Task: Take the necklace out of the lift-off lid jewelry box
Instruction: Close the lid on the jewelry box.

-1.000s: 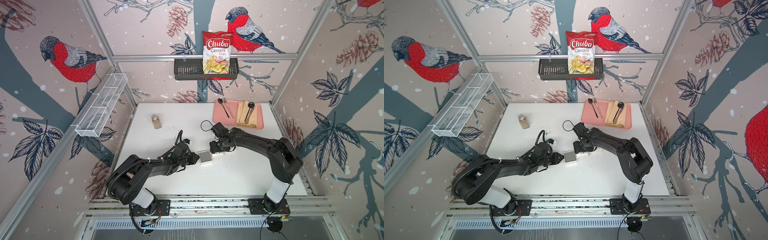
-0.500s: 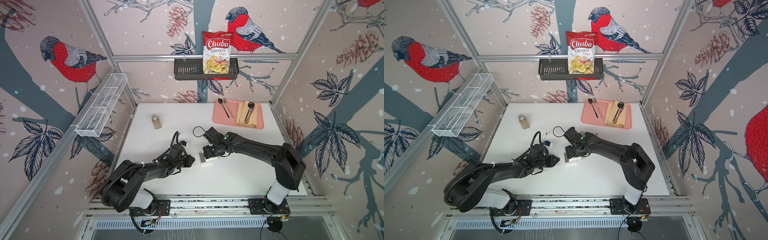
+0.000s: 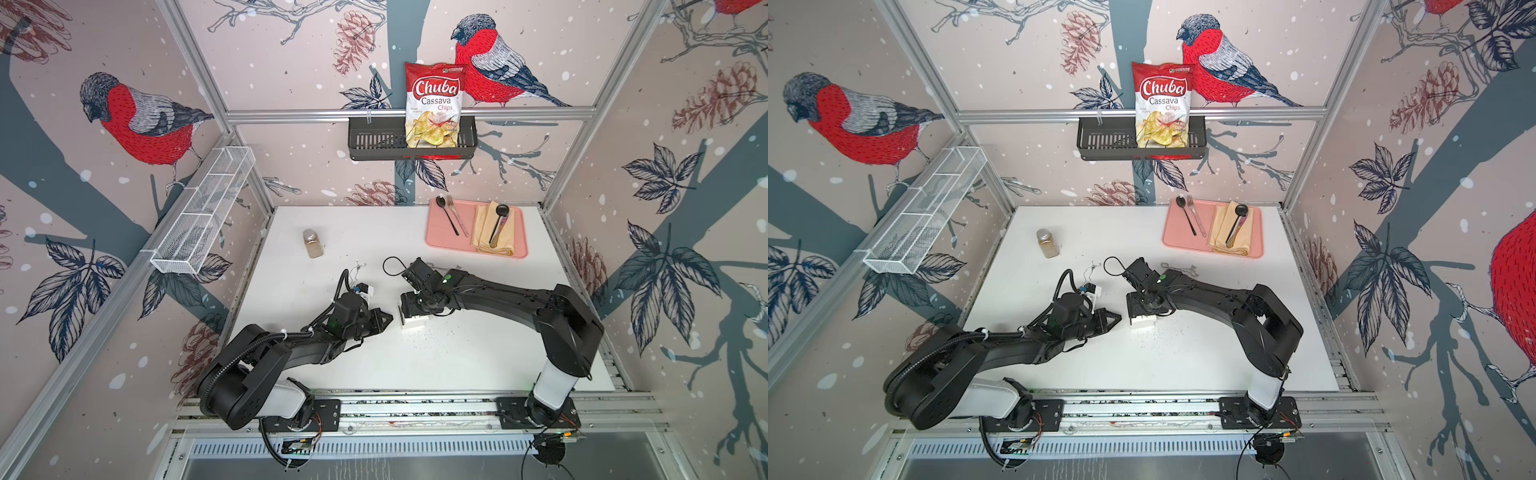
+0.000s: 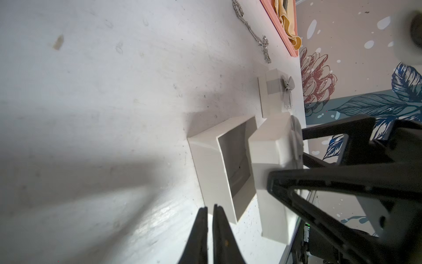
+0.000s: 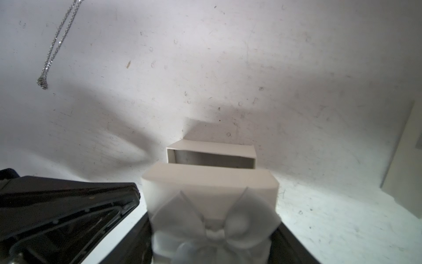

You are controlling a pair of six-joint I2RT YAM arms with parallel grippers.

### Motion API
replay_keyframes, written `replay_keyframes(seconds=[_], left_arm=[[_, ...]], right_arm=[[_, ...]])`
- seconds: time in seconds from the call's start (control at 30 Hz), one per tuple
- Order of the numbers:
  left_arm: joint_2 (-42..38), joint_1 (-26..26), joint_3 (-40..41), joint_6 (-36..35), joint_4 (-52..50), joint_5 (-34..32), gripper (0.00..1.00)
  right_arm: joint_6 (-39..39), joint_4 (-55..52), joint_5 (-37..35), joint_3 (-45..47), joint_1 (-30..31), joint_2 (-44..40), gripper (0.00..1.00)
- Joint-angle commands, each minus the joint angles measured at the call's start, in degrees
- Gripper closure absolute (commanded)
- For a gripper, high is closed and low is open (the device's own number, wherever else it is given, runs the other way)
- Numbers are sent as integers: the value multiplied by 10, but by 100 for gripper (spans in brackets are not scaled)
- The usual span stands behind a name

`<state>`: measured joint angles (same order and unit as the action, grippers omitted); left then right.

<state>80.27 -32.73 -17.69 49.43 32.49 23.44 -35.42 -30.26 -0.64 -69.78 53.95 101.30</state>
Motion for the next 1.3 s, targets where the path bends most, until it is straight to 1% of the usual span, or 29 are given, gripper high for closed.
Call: replay_keyframes(seconds=[0.0,0.5,1.27], left_arm=[[10,1,2,20,53,13,88],[56,-7,2,37,92,20,90],[91,-10,-3,48,129,28,91]], right_arm=[[-11,7,-8,2,0,5,29],[-5,11,-3,-2,-5,15,29],[11,13,17,-19,-5,37,29]])
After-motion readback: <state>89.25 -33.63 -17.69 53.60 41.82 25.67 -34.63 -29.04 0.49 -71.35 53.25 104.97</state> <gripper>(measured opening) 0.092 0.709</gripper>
